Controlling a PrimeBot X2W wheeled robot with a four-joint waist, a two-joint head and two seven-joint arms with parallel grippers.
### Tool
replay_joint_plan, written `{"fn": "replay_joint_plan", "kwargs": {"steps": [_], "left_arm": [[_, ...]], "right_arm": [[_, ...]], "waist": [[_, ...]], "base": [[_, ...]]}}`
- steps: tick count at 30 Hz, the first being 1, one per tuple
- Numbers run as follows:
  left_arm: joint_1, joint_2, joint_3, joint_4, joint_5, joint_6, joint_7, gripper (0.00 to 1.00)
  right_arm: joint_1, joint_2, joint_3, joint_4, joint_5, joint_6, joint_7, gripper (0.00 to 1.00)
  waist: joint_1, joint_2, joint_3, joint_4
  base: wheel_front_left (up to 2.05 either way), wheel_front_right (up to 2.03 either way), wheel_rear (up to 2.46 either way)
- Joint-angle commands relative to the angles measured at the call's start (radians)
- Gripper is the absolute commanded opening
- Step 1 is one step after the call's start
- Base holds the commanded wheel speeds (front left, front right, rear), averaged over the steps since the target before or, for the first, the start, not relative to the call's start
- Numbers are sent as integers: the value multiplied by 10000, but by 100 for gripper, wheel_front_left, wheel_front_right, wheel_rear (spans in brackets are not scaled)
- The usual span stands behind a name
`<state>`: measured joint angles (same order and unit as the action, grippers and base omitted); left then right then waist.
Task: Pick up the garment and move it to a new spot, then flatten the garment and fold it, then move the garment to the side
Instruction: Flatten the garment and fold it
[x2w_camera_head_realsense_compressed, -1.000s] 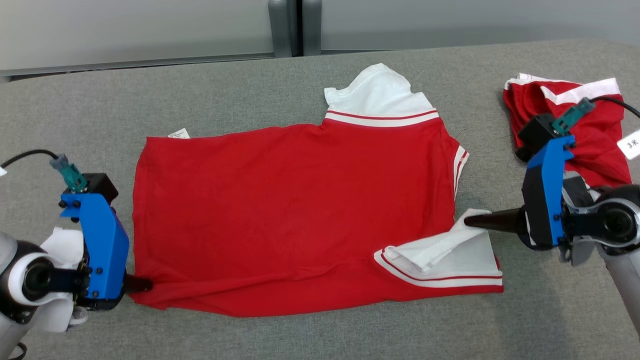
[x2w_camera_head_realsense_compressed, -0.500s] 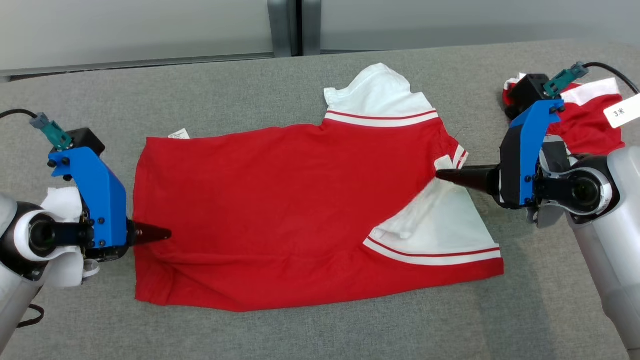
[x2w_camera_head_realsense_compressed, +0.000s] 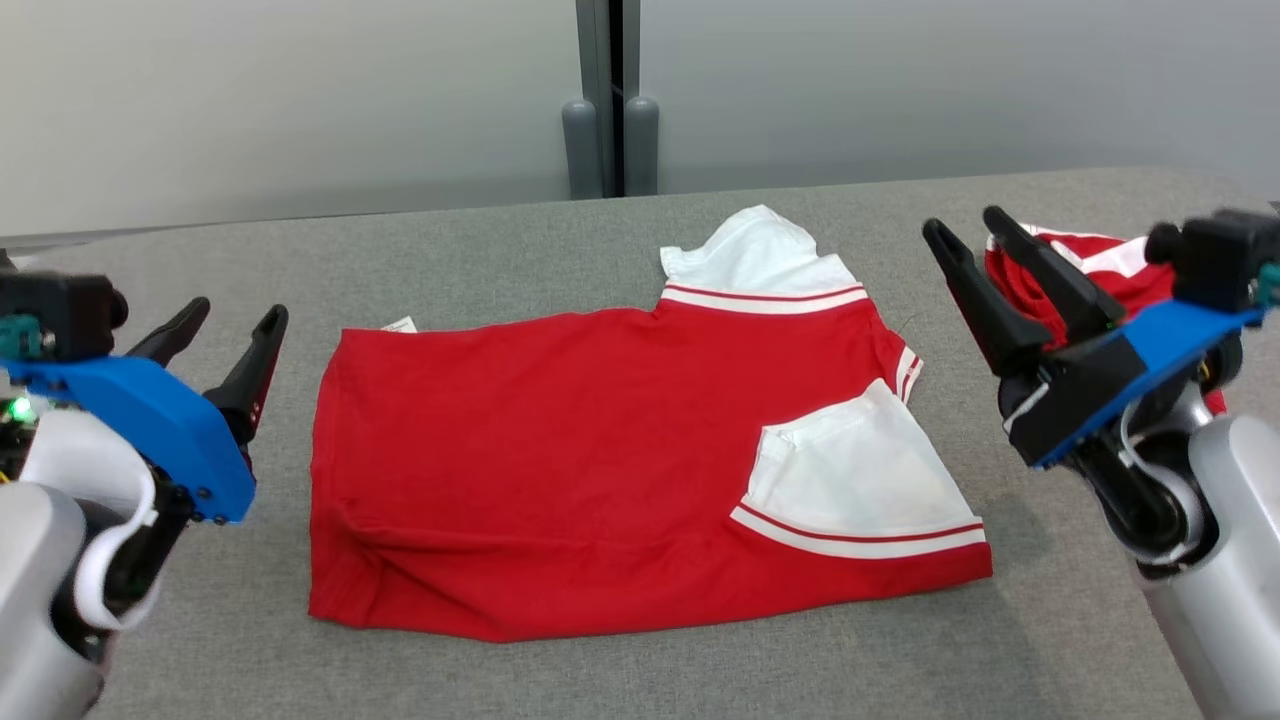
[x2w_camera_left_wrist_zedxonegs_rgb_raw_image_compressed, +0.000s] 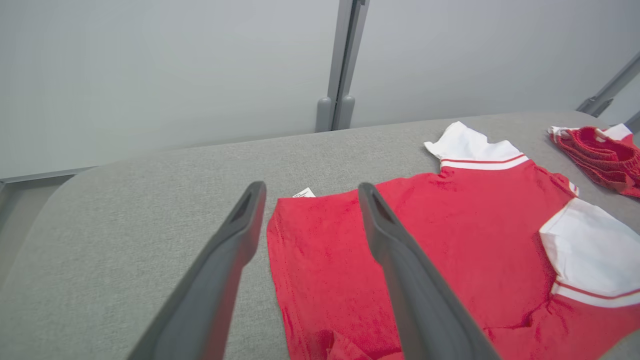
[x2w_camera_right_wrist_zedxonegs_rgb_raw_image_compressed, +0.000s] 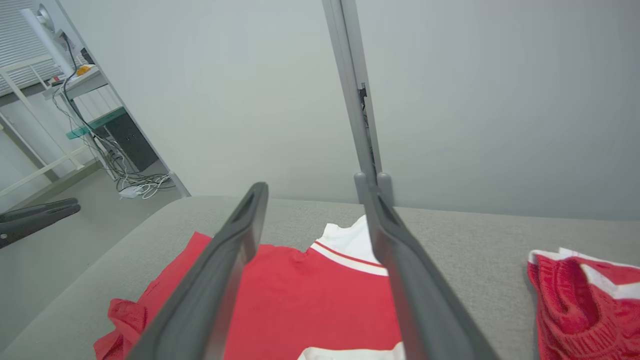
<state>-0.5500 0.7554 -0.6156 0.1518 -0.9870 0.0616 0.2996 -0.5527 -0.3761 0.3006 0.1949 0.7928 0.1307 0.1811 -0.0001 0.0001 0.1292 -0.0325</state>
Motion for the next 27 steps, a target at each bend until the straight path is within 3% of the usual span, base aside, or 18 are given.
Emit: {"fn": "replay_joint_plan", "kwargs": {"steps": [1,3,7,13,19,24,27], "left_arm": [[518,-249,142,-146,402,363,-1067,100],[1063,-501,263,-328,936,809,-2457,100],[2179,-1058,351,-350,1562,1472,-4527,100],[3615,-1854,389,-60,2129,2311,-5544,100],[4234,-2419,595,191,2398,2180,-5652,100],[3935,-2360,513,516,2645,1788,-5573,100],[3934,-2451,242,893,2459,1577,-5013,100]], "right_arm": [[579,-97,-40,-42,-384,2,-826,100],[1187,-142,-149,74,-1203,2,-1818,100],[2468,372,-841,174,-2289,0,-3482,100],[4068,1168,-1749,553,-3531,3,-4231,100],[4540,1461,-1771,1117,-3924,2,-4148,100],[4096,1396,-1543,1746,-4031,2,-3499,100],[3841,1404,-1408,2422,-3966,2,-2835,100]], "waist": [[1,-1,-149,9],[1,-1,-300,75],[1,-1,-584,221],[1,-1,-734,220],[1,-1,-576,253],[1,-1,-435,251],[1,-1,-389,201]], "base": [[0,0,0],[0,0,0],[0,0,0],[0,0,0],[0,0,0],[0,0,0],[0,0,0]]}}
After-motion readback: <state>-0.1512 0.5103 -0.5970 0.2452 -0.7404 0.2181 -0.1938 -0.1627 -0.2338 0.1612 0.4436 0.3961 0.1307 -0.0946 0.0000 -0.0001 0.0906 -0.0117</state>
